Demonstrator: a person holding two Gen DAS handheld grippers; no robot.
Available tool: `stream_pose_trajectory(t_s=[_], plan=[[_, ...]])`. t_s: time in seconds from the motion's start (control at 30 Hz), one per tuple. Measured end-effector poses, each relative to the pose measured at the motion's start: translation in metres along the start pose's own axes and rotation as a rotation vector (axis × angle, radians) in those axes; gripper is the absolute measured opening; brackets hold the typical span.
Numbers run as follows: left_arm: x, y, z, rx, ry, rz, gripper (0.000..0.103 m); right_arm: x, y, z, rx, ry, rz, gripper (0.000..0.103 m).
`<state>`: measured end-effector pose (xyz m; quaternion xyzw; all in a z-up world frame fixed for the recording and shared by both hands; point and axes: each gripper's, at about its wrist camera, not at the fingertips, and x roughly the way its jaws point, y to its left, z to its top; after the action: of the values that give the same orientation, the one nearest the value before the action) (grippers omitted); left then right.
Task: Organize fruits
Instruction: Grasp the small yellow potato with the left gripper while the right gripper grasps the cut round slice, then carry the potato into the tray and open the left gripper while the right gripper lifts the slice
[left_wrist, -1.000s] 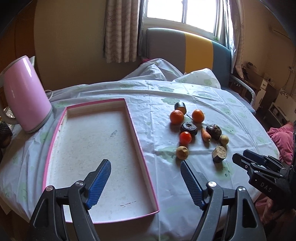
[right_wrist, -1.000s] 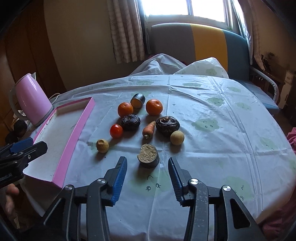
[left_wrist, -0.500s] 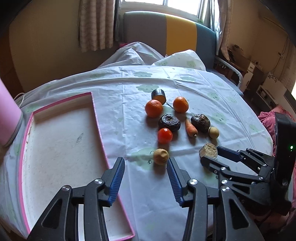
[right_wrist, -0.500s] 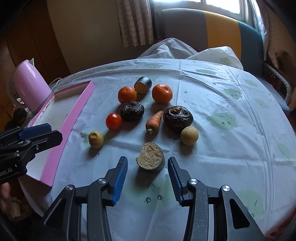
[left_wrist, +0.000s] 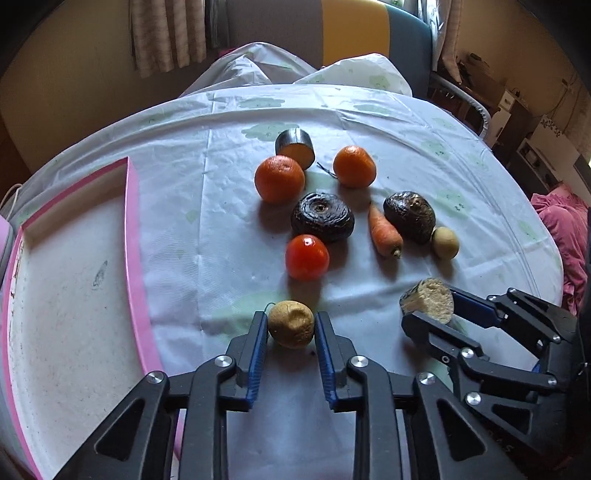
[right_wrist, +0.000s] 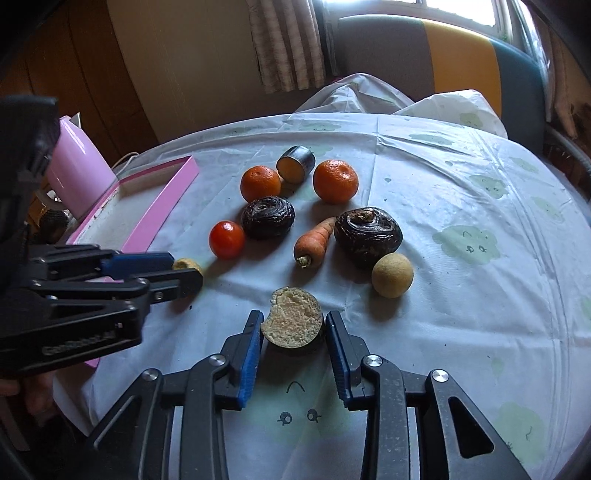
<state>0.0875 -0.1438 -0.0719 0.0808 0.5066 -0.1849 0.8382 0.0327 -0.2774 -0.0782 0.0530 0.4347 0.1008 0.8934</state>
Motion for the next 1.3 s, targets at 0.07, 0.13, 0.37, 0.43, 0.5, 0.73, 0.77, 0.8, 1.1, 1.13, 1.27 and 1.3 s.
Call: stream_pose_trajectory(t_s=[0.07, 0.13, 0.37, 0.43, 0.5, 0.73, 0.77, 0.8, 1.1, 1.13, 1.27, 1.3], plan=[[-0.001, 0.0, -0.001, -0.012, 0.0, -0.014, 0.025, 0.0, 0.001, 0.0, -0.019, -0.001, -0.001, 0.035], [-0.008, 0.0, -0.003, -0.027, -0.004, -0.025, 0.025, -0.001, 0.002, 0.0, -0.032, -0.004, -0.002, 0.034], [-0.057, 0.019, 0.003, -0.131, -0.111, 0.01, 0.025, -0.001, -0.003, 0.0, -0.061, 0.01, 0.039, 0.035], [-0.075, 0.037, 0.002, -0.186, -0.16, 0.085, 0.025, -0.001, -0.002, -0.001, -0.069, 0.01, 0.033, 0.035], [-0.081, 0.059, -0.003, -0.237, -0.163, 0.161, 0.025, -0.001, 0.001, -0.002, -0.078, 0.003, 0.018, 0.034], [-0.063, 0.13, -0.047, -0.401, -0.061, 0.267, 0.025, -0.001, 0.014, -0.005, -0.108, -0.012, -0.072, 0.033], [-0.06, 0.132, -0.051, -0.402, -0.055, 0.272, 0.025, -0.001, 0.016, -0.005, -0.105, -0.012, -0.084, 0.033], [-0.059, 0.134, -0.055, -0.403, -0.049, 0.274, 0.025, -0.001, 0.017, -0.005, -0.103, -0.01, -0.095, 0.033], [-0.069, 0.138, -0.064, -0.374, -0.114, 0.233, 0.031, -0.007, 0.029, 0.005, -0.082, 0.004, -0.153, 0.032], [-0.07, 0.137, -0.063, -0.376, -0.12, 0.227, 0.031, -0.01, 0.032, 0.008, -0.071, 0.0, -0.139, 0.032], [-0.082, 0.138, -0.069, -0.38, -0.153, 0.208, 0.031, -0.017, 0.053, 0.021, -0.054, -0.01, -0.037, 0.033], [-0.085, 0.138, -0.07, -0.379, -0.161, 0.206, 0.032, -0.018, 0.06, 0.024, -0.059, -0.011, -0.011, 0.033]])
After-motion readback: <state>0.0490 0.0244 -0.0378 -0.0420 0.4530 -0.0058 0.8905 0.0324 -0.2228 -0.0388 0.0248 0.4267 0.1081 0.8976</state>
